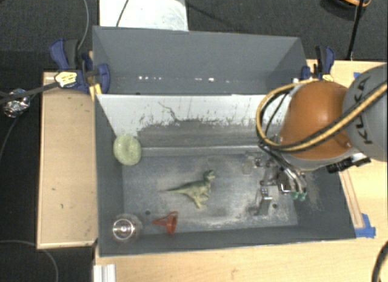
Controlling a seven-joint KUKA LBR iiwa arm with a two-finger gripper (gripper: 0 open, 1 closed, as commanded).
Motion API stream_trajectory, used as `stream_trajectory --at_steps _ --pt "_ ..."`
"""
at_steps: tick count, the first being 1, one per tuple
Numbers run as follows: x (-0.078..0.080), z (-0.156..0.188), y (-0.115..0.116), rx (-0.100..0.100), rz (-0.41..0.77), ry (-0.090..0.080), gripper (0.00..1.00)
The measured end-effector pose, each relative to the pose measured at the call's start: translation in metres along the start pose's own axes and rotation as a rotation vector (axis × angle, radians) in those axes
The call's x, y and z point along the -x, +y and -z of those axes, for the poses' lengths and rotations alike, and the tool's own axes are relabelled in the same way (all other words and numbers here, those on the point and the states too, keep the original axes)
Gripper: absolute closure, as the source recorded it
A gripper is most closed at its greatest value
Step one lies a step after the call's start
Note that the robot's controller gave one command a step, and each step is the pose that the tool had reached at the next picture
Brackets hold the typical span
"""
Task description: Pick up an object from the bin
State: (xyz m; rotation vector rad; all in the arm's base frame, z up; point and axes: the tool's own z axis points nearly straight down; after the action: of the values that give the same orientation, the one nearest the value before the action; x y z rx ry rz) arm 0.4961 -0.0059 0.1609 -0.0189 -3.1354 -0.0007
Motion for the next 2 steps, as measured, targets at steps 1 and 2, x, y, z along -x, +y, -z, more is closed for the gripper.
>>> stream_trajectory --at_steps 1,2 --pt "0.002 0.004 0.000 0.000 0.000 -0.008 0.00" --pt "0.021 -0.030 0.024 -0.001 -0.049 -0.013 0.00"
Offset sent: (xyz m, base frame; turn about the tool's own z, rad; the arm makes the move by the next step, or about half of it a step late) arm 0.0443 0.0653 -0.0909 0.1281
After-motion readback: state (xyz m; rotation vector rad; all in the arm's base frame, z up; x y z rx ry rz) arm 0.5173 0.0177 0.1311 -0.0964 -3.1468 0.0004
